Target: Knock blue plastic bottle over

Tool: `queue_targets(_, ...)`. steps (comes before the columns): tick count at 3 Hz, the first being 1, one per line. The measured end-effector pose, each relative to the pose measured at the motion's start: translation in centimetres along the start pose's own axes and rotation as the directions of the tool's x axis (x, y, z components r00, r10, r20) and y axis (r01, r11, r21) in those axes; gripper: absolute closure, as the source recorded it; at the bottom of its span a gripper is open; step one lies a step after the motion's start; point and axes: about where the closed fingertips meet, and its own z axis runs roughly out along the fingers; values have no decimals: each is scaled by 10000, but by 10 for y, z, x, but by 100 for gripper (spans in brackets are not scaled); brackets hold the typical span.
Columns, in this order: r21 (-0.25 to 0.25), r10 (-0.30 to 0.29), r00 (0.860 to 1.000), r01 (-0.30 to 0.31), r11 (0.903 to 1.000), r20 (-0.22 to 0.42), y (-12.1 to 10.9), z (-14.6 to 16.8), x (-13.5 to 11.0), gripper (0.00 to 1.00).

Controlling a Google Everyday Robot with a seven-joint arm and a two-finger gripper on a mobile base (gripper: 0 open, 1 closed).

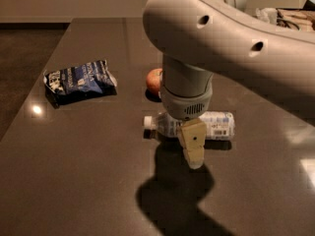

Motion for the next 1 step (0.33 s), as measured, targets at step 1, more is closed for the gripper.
queue_targets(1,1,0,10000,0,10000,0,0,0,0,0)
